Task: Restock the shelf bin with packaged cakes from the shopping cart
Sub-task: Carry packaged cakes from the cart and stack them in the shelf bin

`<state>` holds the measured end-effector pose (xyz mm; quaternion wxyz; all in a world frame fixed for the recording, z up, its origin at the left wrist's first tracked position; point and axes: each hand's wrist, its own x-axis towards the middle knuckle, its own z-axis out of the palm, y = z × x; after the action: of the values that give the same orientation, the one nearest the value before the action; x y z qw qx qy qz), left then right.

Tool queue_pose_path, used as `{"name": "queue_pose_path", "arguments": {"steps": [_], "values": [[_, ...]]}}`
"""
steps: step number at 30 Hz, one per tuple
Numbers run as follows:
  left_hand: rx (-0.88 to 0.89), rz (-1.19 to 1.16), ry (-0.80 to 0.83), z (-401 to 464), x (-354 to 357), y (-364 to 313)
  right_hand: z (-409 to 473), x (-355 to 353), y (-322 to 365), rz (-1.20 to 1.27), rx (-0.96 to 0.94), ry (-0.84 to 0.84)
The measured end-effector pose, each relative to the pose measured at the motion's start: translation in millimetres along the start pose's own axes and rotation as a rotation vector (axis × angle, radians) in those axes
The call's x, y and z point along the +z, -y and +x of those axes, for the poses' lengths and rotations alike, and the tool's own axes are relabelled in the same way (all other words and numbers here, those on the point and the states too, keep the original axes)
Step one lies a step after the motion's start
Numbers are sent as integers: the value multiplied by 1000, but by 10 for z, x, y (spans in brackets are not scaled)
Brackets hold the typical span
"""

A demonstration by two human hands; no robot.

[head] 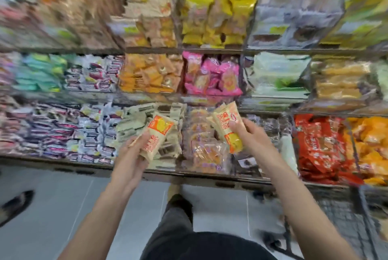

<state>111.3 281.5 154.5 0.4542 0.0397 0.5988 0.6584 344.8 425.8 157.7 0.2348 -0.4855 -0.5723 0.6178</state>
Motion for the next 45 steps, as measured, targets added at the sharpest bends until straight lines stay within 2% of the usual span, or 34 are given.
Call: {"name": "queue_pose_path", "arguments": {"steps": [4, 10, 15, 21, 26, 29, 31, 35, 38, 43, 45], "values": [[182, 186, -40, 666, -210, -669, 561, 540, 565, -116, -94, 30], [372, 381, 67, 1677, -188, -1690, 1314, 1159, 1204, -133, -200, 85], [581, 588, 179, 2412, 164, -2512, 1808, 1440, 1594, -158, -263, -34], [701, 745, 166, 3204, 760, -3205, 2199, 1524, 1943, -272, -342, -95], [842, 1039, 81, 3805, 1123, -3410, 2439, 1511, 2149, -295, -349, -137], [999, 1238, 1, 4039, 1239, -3401, 2517, 1481, 2160, -320, -361, -158], [1064, 1283, -15, 4156, 1252, -3376, 2559, 1470, 2135, -325, -368, -162], [1020, 1225, 83, 4340, 1312, -3384, 2625, 1475, 2094, -309, -357, -165], [1017, 1307, 154, 4409, 1337, -3363, 2673, 1494, 2091, -284, -340, -162], [1284, 1585, -18, 4463, 1335, -3260, 2694, 1513, 2070, -282, -328, -155], [1257, 1609, -58, 4475, 1347, -3220, 2691, 1504, 2059, -273, -318, -156]]}}
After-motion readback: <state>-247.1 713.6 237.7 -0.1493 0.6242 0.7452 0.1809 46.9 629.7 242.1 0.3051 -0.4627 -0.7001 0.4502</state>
